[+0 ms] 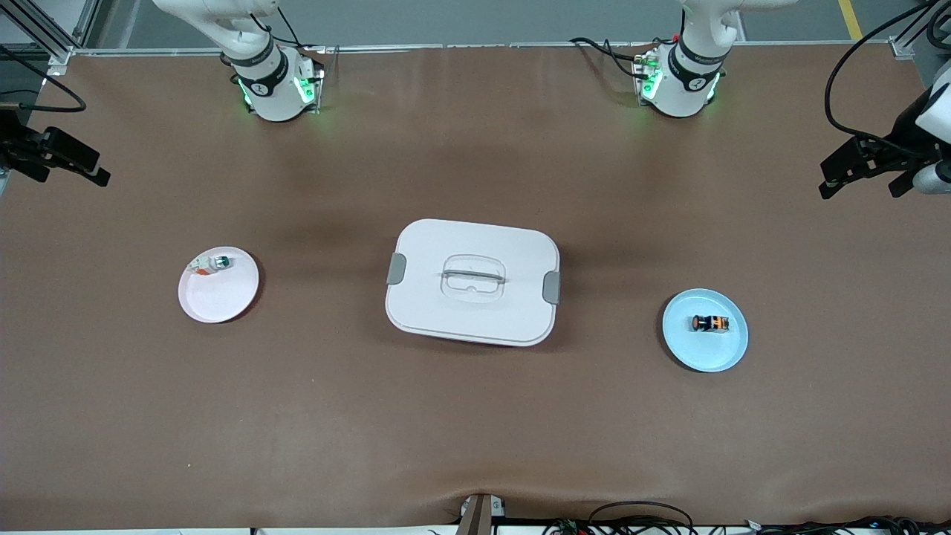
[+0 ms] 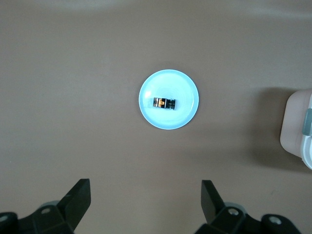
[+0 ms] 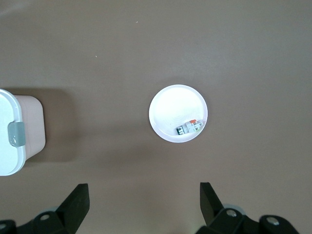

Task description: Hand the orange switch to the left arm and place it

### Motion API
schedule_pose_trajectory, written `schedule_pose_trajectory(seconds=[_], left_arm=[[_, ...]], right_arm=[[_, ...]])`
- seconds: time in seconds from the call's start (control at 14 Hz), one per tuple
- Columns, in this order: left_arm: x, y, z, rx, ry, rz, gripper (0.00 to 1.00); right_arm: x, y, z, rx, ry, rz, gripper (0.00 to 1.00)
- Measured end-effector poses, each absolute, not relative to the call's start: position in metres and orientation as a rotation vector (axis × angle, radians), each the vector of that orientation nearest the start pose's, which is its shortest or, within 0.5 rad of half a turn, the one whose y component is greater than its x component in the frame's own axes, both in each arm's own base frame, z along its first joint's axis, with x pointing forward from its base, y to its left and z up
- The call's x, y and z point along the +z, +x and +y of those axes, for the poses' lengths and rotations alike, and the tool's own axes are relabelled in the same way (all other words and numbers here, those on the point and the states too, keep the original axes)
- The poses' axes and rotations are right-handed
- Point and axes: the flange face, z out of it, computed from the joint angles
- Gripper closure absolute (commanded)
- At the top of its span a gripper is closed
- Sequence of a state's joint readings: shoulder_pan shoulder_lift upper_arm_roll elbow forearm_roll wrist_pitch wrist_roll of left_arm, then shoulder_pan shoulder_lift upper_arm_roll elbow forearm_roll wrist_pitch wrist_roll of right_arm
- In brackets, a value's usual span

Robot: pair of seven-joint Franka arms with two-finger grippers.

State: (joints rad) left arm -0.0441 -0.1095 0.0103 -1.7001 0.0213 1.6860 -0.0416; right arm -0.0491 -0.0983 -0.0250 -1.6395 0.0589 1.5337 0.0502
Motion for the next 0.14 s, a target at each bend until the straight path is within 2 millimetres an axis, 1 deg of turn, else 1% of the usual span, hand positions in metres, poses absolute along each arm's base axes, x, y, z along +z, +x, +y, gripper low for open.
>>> schedule_pose_trajectory(seconds=[0.14], left_arm=[[0.6337,0.5306,-0.0158,-0.153,-3.121,-0.009,0.00]], right_arm=[[0.6422,0.5187,-0.0326,0.010,-3.076,0.188,0.00]])
